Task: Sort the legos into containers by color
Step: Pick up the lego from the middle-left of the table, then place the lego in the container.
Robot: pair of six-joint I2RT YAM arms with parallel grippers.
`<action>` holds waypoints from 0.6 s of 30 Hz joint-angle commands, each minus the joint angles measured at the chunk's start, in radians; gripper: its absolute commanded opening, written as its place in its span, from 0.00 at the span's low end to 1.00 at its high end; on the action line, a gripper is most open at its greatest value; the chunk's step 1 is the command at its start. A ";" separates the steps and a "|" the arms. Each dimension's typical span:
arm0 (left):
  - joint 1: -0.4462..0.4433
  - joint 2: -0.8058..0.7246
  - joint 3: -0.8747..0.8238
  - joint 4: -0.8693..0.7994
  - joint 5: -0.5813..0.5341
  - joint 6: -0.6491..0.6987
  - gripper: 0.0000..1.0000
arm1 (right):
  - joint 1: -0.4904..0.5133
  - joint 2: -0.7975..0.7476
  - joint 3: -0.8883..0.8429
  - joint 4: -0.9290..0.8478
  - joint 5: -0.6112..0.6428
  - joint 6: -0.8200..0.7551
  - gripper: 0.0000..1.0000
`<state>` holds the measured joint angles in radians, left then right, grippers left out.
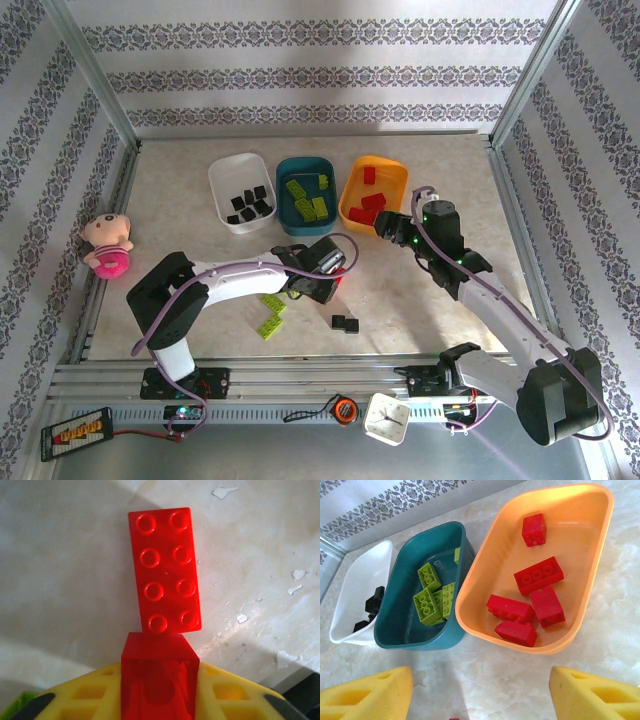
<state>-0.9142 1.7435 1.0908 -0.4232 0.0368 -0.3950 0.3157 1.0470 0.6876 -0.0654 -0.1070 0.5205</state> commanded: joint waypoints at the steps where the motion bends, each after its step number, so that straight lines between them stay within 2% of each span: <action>1: -0.014 -0.051 0.034 -0.034 -0.031 0.013 0.22 | -0.011 -0.032 -0.023 0.000 0.027 0.016 0.72; 4: 0.001 -0.094 0.103 -0.026 -0.037 0.030 0.19 | -0.013 -0.050 -0.038 0.000 0.039 0.021 0.73; 8: 0.083 -0.062 0.266 0.015 0.022 0.045 0.19 | -0.014 -0.059 -0.060 0.005 0.043 0.033 0.73; 13: 0.187 0.114 0.509 0.072 0.105 0.032 0.19 | -0.017 -0.073 -0.080 0.004 0.044 0.044 0.73; 18: 0.248 0.359 0.788 0.040 0.170 -0.010 0.19 | -0.016 -0.113 -0.100 -0.014 0.046 0.047 0.73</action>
<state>-0.6838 1.9854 1.7954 -0.3511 0.1421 -0.3775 0.3092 0.9672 0.6098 -0.0750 -0.0853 0.5522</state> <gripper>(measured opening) 0.252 0.727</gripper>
